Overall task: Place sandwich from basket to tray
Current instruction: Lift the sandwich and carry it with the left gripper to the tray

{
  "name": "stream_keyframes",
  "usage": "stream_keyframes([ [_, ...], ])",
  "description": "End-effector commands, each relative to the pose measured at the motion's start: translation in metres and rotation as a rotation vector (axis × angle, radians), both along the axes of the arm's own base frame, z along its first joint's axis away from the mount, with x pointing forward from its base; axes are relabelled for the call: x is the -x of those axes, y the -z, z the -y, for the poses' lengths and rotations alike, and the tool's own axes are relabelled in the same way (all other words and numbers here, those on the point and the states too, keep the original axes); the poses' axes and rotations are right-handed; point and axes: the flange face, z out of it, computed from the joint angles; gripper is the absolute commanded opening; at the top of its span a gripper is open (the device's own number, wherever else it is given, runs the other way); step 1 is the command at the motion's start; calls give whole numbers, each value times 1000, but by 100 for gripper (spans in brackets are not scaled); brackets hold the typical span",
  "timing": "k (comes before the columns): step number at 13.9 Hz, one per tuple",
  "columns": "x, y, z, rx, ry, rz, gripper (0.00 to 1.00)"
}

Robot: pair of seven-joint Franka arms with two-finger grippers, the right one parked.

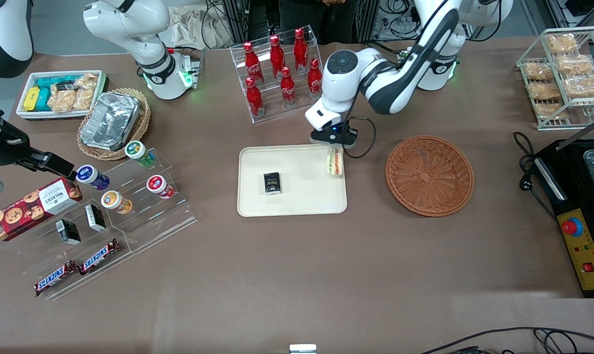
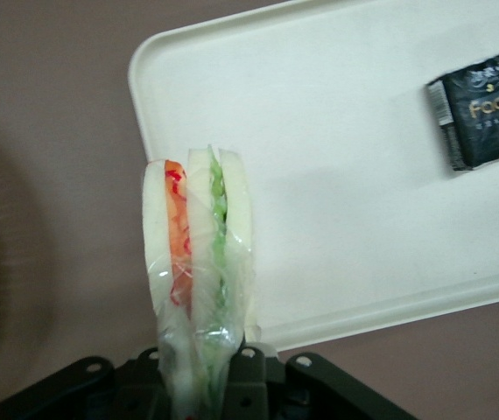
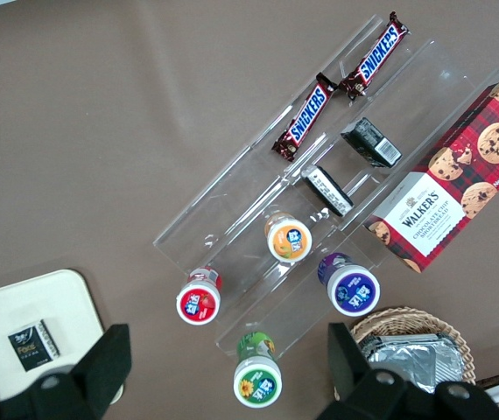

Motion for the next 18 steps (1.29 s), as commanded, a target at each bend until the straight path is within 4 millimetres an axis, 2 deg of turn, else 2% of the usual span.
stream_keyframes([
  [1, -12, 19, 12, 30, -5, 24, 0],
  [2, -18, 27, 14, 33, -17, 13, 0],
  [4, -37, 27, 28, 63, -49, 9, 0],
  [11, -44, 48, 21, 52, -71, 29, 0],
  [12, -43, 50, 21, 59, -70, 28, 7],
  [13, -43, 51, 21, 57, -65, 29, 55],
  [14, -42, 55, 21, 45, -39, 38, 81],
  [15, -41, 60, 21, 34, -18, 47, 99],
  [18, -39, 62, 21, 31, -48, 55, 99],
])
